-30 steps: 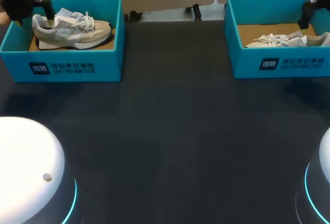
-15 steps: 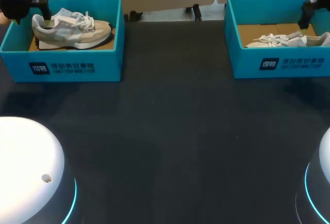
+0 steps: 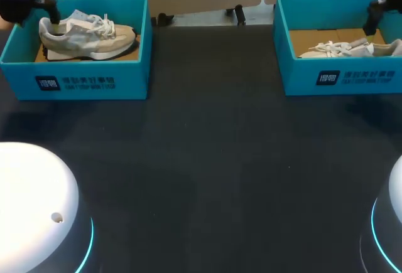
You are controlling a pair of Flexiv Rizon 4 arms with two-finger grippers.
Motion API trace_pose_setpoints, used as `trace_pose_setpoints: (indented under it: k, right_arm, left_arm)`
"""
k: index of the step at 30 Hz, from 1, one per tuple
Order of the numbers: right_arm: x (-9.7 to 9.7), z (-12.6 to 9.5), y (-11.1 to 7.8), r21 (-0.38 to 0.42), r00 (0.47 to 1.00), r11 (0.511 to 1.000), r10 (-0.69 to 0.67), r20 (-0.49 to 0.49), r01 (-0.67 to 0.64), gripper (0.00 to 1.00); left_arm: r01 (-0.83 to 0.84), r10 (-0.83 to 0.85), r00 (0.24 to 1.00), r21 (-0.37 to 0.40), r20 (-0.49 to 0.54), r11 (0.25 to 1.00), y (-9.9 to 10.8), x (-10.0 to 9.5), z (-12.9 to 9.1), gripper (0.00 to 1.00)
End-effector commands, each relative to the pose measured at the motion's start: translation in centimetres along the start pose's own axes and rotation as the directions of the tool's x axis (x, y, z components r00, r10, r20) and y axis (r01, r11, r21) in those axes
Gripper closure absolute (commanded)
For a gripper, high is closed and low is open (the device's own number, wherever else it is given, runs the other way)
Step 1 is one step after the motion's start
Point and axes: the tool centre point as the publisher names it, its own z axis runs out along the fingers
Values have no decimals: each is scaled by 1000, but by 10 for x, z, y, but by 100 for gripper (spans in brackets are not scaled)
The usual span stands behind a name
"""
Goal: Take the shoe out of the shoebox, open the shoe tongue, remove and reinsert the insole, then place the shoe into the shoebox
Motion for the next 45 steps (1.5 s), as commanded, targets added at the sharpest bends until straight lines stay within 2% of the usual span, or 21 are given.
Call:
trace_pose_setpoints:
  k: [1,5,14,24,36,42,45]
  right_arm:
    - [0,0,0,0,1000,1000,1,1,-1,0]
    - [0,0,0,0,1000,1000,1,1,-1,0]
    - [0,0,0,0,1000,1000,1,1,-1,0]
    - [0,0,0,0,1000,1000,1,1,-1,0]
    - [0,0,0,0,1000,1000,1,1,-1,0]
    - [0,0,0,0,1000,1000,1,1,-1,0]
    - [0,0,0,0,1000,1000,1,1,-1,0]
  left_arm:
    - [-3,3,1000,23,6,1000,24,16,9,0]
    - [-8,6,999,47,35,999,35,26,14,0]
    - [-15,14,1000,36,22,999,58,37,30,0]
    - [-34,34,999,36,-8,999,78,36,53,0]
    - [-1,2,1000,30,-29,1000,110,45,77,0]
    - [22,-22,1000,36,-15,999,119,46,85,0]
    - [24,-23,1000,43,-11,999,118,45,89,3]
